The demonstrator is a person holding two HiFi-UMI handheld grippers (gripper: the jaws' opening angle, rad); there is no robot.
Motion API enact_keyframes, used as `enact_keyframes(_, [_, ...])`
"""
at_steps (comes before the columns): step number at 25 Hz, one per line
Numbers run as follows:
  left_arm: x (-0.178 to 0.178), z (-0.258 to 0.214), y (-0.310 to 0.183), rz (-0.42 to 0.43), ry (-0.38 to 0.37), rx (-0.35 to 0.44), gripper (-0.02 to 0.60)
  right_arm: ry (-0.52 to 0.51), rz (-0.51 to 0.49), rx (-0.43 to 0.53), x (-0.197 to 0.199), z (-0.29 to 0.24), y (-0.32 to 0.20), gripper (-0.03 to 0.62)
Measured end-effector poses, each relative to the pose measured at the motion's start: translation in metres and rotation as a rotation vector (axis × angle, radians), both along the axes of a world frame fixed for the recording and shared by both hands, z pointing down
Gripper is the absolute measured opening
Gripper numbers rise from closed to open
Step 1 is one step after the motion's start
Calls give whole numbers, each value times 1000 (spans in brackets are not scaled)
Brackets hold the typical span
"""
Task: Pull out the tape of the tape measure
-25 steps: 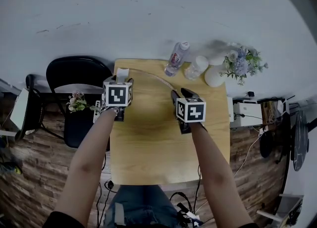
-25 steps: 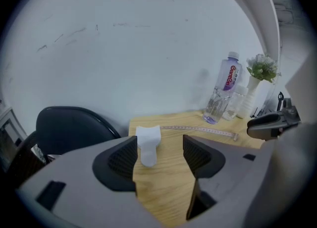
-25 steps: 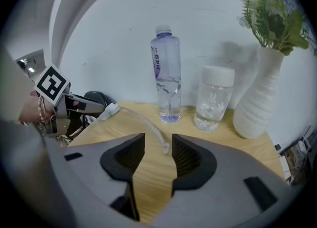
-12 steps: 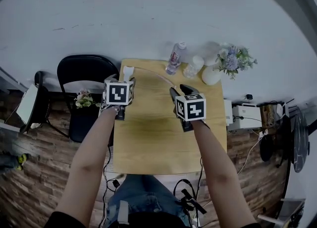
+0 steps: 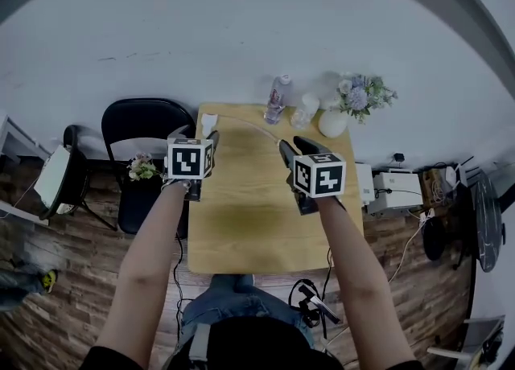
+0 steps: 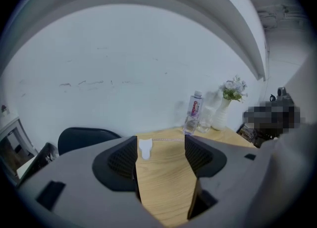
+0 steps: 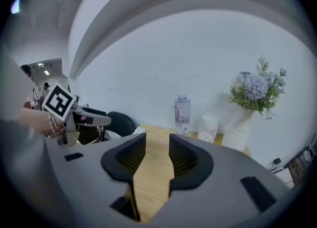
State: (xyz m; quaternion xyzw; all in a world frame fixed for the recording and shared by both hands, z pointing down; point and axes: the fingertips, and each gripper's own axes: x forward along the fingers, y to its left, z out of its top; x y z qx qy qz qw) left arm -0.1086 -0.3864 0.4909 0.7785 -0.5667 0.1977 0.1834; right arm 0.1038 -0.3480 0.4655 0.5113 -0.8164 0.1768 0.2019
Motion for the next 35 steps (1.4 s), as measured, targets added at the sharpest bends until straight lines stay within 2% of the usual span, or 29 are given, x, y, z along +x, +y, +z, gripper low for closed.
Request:
enact_keyframes(9, [4,-58,20,56,10,113,304,-9,-12,115,4,-46,25,137])
enact_keyframes(14, [-2,-89,31,56,35,190,304,-12,-16,198,5,-76,36,137])
enact_keyframes(20, [-3,-135,46,57,62,308,304,39,-4,300,7,-115,48,132])
enact_keyframes(22, [-1,-150,53,67,65,354,303,68,18,330,10,-127,52,108])
enact_keyframes(24, [4,-164,59,86,83,396,302,88,55,345,15,-135,56,52])
enact_keyframes(25, [7,-170,61,100,96,413,302,90,70,348,18,-138,58,48])
enact_keyframes(28, [14,-184,67,130,109,453,296,58,97,362,24,-147,62,42])
enact_keyframes(32, [15,-195,80,142,73,501,250,0,119,393,32,-161,75,31])
enact_keyframes(35, [15,-203,91,160,45,542,231,-38,123,456,35,-177,87,21])
